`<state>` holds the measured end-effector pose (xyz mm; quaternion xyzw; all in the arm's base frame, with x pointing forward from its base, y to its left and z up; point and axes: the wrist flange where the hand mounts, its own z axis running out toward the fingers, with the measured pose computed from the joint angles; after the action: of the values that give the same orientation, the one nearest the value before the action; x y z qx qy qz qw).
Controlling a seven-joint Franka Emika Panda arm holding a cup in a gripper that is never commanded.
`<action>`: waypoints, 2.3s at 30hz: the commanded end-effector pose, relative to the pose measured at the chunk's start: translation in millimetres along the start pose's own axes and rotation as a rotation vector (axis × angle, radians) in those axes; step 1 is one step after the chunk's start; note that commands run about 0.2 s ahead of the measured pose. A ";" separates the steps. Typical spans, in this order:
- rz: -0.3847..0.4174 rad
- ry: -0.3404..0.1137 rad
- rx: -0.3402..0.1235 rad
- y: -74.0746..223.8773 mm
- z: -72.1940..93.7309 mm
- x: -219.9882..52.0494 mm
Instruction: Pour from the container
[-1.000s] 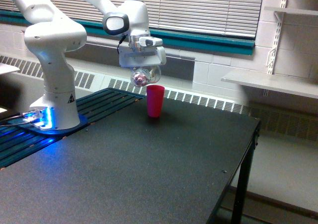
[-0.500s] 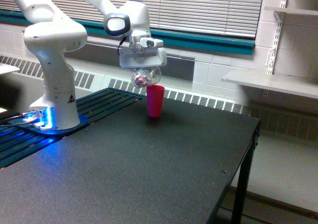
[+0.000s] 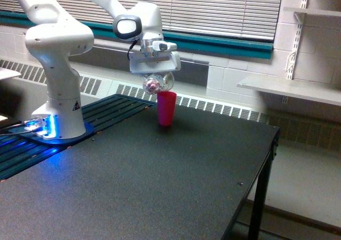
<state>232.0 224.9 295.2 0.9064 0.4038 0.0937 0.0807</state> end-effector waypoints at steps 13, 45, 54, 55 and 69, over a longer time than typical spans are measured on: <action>-0.035 -0.015 -0.035 -1.2 3.3 0.6; -0.093 -0.026 -0.082 0.3 3.3 7.3; -0.106 -0.028 -0.091 -2.1 2.8 8.2; -0.107 -0.029 -0.092 -2.1 2.8 8.2; -0.118 -0.029 -0.102 -1.3 0.3 9.1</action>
<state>236.9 234.8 295.9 0.8758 0.4533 0.0948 0.1359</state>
